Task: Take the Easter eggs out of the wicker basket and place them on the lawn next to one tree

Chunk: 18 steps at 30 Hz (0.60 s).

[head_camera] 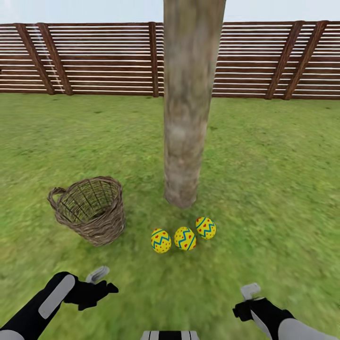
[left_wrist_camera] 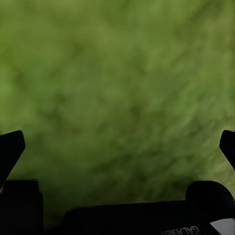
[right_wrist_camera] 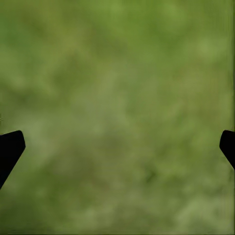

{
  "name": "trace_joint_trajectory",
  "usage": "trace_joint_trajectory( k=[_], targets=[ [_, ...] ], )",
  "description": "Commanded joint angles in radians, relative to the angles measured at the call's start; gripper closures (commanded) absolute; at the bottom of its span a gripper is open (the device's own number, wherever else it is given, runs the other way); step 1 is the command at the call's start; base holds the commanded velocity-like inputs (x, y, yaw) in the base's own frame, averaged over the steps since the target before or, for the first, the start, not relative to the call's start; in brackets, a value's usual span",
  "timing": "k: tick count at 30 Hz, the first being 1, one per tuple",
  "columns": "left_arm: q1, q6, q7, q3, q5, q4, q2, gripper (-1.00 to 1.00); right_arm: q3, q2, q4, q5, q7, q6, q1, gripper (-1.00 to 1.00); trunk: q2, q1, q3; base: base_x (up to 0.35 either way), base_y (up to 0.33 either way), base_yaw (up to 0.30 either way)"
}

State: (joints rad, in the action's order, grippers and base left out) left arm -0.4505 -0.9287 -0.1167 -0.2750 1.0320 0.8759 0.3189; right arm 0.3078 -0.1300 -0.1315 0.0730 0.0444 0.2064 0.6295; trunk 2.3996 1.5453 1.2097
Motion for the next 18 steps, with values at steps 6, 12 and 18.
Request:
trace_joint_trajectory(
  k=[6,12,18],
  targets=[
    [0.0,-0.001,-0.012,-0.009,0.001,-0.099,-0.005,-1.0,0.008,0.0,0.038,0.003,0.003,-0.031,-0.03,-1.0,-0.042,-0.023,-0.018,0.0,0.0,0.0],
    [0.0,0.014,-0.013,-0.046,-0.046,-0.135,-0.007,-1.0,0.008,0.0,0.041,-0.001,0.003,-0.055,-0.062,-1.0,-0.084,-0.046,-0.037,0.0,0.0,0.0],
    [0.0,0.126,-0.012,-0.142,-0.053,-0.187,-0.02,-1.0,0.008,0.0,0.042,0.005,0.003,-0.17,-0.129,-1.0,-0.126,-0.069,-0.056,0.0,0.0,0.0]
  ],
)
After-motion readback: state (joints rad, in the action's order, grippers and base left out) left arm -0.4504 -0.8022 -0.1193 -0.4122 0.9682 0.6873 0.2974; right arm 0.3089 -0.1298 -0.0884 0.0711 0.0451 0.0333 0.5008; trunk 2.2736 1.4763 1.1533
